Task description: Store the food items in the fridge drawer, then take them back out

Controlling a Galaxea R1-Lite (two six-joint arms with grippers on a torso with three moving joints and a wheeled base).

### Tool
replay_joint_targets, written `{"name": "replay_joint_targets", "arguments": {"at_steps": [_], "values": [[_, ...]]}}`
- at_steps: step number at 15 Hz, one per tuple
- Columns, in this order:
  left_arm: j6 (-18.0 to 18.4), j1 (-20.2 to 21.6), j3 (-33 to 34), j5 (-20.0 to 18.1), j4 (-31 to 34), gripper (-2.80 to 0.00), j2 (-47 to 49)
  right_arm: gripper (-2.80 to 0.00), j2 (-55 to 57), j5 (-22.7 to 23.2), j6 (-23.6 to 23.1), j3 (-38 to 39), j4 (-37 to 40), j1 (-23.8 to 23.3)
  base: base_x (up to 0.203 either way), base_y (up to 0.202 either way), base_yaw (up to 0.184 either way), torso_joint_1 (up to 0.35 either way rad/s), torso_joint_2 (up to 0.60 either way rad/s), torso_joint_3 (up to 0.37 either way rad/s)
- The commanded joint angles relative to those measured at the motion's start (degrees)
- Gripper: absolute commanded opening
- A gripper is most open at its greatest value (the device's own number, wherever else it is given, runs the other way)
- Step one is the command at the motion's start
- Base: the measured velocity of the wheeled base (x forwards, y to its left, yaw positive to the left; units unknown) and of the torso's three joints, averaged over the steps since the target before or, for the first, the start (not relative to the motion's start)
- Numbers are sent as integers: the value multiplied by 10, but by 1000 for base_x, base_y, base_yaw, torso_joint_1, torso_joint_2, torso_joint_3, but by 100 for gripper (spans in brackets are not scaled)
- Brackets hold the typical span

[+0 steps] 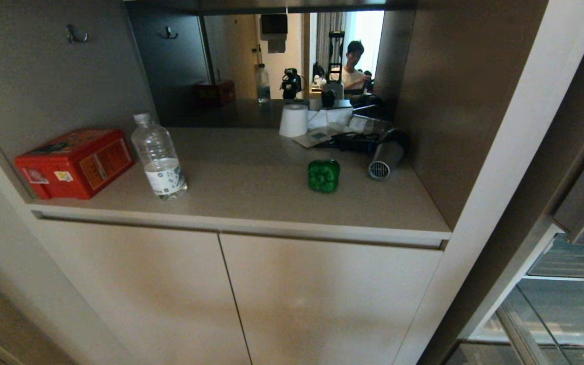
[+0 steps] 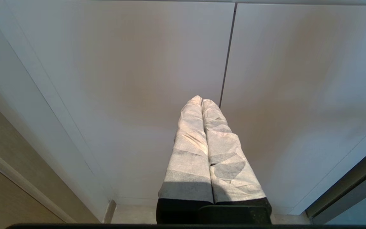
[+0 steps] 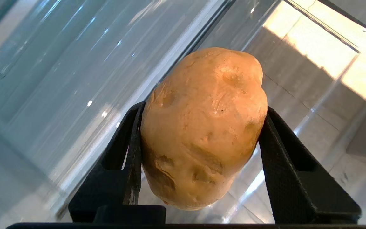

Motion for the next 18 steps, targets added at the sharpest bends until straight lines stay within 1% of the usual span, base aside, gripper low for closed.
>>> {"name": "replay_joint_targets", "arguments": {"at_steps": [1,2,3,6,10,12,14,15,18], "values": [[1,0,0,0,0,-280,0,-280,44,-1,1,-8,-27,-1,0,0,0,0,0,0],[0,0,0,0,0,-280,0,-280,50,-2,1,-10,-33,-1,0,0,0,0,0,0],[0,0,0,0,0,-280,0,0,55,-2,2,-18,-33,-1,0,0,0,0,0,0],[0,0,0,0,0,-280,0,0,68,-1,6,-33,-32,-12,0,0,0,0,0,0],[0,0,0,0,0,-280,0,0,91,-2,5,-41,-34,-12,0,0,0,0,0,0],[0,0,0,0,0,-280,0,0,76,-1,7,-38,-34,-13,0,0,0,0,0,0],[0,0,0,0,0,-280,0,0,33,1,7,-27,-33,-19,0,0,0,0,0,0],[0,0,0,0,0,-280,1,-280,4,3,8,-20,-33,-20,0,0,0,0,0,0],[0,0,0,0,0,-280,0,-280,-96,10,8,10,-32,-20,0,0,0,0,0,0]]}}
